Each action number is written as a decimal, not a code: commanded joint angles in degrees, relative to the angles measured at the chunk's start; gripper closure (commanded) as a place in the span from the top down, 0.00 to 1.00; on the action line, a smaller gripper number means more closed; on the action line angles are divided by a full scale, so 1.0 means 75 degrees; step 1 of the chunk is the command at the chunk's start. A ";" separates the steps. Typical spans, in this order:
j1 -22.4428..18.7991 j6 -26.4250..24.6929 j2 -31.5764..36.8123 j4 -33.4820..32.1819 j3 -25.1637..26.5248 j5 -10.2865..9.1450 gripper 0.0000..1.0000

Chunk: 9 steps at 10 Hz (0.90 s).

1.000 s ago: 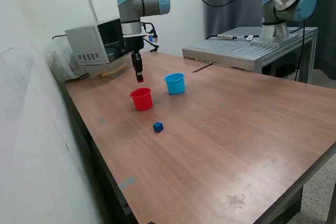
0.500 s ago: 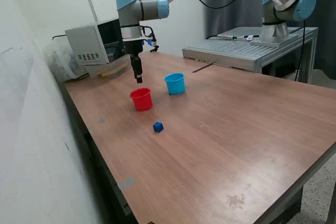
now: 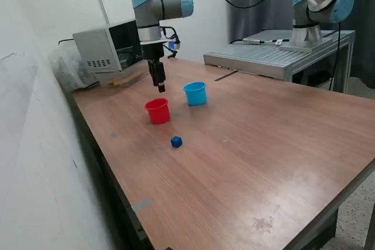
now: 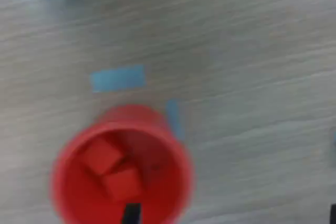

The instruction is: Place red objects in the red bin, and blue objects in the blue bin.

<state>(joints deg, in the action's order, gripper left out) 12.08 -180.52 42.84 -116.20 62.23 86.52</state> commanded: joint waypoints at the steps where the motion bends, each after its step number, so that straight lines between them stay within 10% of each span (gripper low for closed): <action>1: -0.0577 0.0011 0.0030 0.0071 -0.0222 -0.0005 1.00; 4: -0.0988 0.0536 -0.0016 -0.0174 -0.0411 -0.0693 1.00; 9: -0.1223 0.1228 -0.1139 -0.1194 -0.0633 -0.0755 1.00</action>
<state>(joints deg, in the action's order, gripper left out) 3.04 -173.17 36.88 -123.74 58.15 80.92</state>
